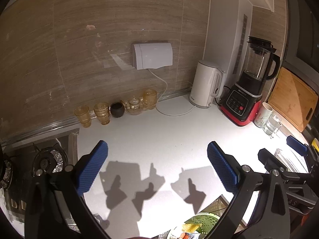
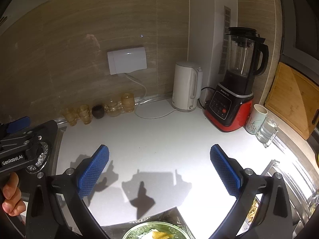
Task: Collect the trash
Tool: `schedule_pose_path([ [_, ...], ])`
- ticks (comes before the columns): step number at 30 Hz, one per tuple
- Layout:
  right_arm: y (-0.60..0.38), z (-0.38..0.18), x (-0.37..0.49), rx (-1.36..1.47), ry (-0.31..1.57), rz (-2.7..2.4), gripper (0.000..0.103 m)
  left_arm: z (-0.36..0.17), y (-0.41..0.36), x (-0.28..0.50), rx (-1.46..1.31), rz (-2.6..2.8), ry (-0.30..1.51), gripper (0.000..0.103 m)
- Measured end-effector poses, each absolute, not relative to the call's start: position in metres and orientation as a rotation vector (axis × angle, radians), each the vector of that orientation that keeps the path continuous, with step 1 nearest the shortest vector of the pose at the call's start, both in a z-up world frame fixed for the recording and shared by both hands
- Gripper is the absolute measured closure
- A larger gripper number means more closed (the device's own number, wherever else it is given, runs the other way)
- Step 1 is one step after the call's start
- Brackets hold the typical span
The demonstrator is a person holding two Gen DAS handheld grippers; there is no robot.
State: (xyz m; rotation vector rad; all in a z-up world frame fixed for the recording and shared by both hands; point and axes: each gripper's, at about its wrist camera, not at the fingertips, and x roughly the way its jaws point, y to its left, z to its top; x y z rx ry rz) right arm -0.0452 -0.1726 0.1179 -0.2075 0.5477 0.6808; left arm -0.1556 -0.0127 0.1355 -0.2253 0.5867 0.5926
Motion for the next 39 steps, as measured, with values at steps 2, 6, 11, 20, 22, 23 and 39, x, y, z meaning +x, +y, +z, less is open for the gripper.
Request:
schedule_pose_path([
  [2, -0.1741, 0.1183, -0.0466, -0.208, 0.547, 0.677, 0.002, 0.1356, -0.0128, -0.1551, -0.226, 0.589, 0.585, 0.008],
  [6, -0.1792, 0.1183, -0.0485, -0.21, 0.544, 0.673, 0.002, 0.1352, -0.0155, -0.1545, -0.228, 0.582, 0.586, 0.008],
  [11, -0.1816, 0.1181, -0.0496, -0.212, 0.545, 0.67, 0.002, 0.1351, -0.019, -0.1537, -0.222, 0.578, 0.59, 0.008],
  [20, -0.1828, 0.1166, -0.0502, -0.207, 0.554, 0.666, 0.002, 0.1346, -0.0174, -0.1531, -0.216, 0.571, 0.597, 0.008],
  [22, -0.1816, 0.1166, -0.0493, -0.207, 0.555, 0.665, 0.002, 0.1345, -0.0178, -0.1532, -0.217, 0.571, 0.597, 0.008],
  [23, -0.1815, 0.1166, -0.0494, -0.208, 0.554, 0.665, 0.002, 0.1345, -0.0181, -0.1532, -0.217, 0.572, 0.597, 0.008],
  [39, -0.1814, 0.1162, -0.0493, -0.21, 0.553, 0.666, 0.002, 0.1349, -0.0168, -0.1536, -0.213, 0.561, 0.599, 0.008],
])
